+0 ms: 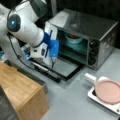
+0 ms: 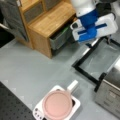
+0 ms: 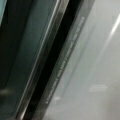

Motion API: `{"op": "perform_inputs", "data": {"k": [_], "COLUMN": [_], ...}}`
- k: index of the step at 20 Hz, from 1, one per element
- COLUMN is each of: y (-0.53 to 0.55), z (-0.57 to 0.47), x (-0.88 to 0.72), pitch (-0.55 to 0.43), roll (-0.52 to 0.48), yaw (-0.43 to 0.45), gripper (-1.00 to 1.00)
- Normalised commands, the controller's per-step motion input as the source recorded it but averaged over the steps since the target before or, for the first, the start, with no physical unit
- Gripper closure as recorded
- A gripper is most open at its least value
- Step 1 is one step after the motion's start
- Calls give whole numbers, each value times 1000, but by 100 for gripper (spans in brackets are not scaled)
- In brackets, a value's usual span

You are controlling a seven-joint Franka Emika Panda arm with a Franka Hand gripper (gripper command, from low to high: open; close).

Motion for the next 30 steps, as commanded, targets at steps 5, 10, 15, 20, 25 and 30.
{"op": "perform_inputs", "data": {"k": [5, 10, 15, 20, 25, 30], "y": [-181, -181, -105, 11, 80, 46], "z": [100, 35, -5, 45, -86, -115], "x": [326, 339, 318, 263, 233, 170], "pitch": [111, 47, -50, -104, 3, 42], "roll": [194, 115, 186, 428, 380, 367], "yaw": [519, 427, 388, 398, 259, 227], "gripper": [-100, -100, -100, -100, -100, -100]}}
